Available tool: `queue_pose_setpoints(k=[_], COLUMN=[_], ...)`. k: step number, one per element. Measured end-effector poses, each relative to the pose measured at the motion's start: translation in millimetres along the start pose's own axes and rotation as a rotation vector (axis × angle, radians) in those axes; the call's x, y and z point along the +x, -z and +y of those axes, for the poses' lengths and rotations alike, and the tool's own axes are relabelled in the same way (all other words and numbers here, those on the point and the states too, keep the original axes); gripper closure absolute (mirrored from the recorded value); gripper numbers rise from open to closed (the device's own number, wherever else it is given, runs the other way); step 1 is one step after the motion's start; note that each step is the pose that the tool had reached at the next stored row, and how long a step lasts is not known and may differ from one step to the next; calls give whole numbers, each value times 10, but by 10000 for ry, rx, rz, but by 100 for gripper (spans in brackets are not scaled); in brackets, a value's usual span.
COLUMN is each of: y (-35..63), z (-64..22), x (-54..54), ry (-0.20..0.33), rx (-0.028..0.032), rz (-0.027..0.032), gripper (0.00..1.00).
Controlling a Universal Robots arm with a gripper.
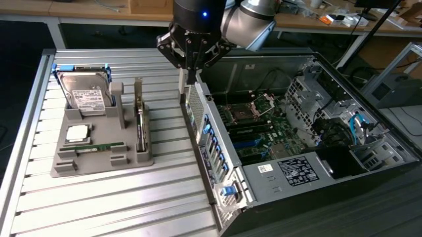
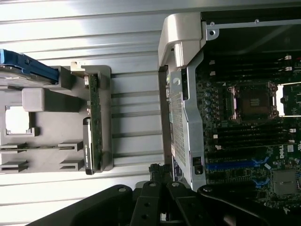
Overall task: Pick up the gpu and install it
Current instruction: 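Reach for the gpu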
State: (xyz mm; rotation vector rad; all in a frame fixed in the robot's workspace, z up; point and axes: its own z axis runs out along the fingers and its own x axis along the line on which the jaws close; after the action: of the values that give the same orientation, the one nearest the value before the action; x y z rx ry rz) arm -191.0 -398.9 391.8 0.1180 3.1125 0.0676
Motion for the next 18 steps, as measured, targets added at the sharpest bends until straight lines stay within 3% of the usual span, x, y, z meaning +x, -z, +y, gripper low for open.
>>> queue_pose_setpoints(k=[18], y=[2], z=[-7], x=[92], ry=[0], rx=[0], rz=[0], gripper=[89])
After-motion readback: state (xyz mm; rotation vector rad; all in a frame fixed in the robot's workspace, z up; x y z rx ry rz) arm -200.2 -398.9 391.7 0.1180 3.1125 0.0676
